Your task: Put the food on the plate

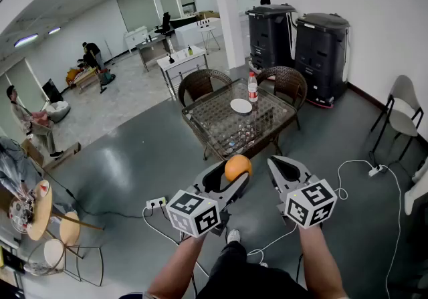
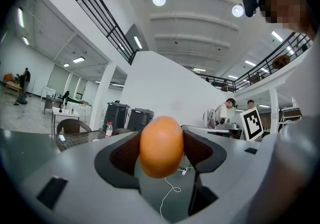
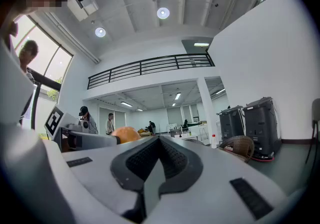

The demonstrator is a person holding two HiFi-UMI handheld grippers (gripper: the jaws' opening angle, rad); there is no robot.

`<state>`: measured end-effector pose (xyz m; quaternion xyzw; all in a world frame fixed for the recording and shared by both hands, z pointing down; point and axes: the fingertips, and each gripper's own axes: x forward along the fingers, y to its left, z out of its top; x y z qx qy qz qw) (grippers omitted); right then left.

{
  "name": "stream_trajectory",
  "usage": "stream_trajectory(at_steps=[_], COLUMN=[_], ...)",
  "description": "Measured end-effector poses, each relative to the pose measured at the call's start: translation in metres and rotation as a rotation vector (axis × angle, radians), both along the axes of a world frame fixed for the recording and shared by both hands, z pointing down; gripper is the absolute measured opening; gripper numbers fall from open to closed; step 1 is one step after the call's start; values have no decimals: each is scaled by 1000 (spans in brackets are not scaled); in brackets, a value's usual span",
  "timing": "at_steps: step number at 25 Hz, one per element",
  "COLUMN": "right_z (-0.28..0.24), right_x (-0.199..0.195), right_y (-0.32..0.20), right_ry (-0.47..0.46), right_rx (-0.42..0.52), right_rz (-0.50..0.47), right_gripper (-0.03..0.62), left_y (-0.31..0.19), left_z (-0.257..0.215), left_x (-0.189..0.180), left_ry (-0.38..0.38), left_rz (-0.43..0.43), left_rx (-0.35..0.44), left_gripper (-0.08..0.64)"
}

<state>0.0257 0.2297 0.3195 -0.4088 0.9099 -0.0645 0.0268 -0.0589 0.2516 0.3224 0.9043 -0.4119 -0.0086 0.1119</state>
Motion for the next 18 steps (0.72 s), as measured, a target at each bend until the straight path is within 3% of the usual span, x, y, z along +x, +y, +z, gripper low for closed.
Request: stream_trajectory(at_steps=[18], right_z=[3], right_x=[12], right_y=[-10], right_ry=[-48], right_rx=[-37], right_rz=[-28], right_gripper=[5], left_y=[-10], left_z=[4], left_x=[13], left_ry=[-7], left_rz=[-3], left_rx=[-12], left_gripper=[284])
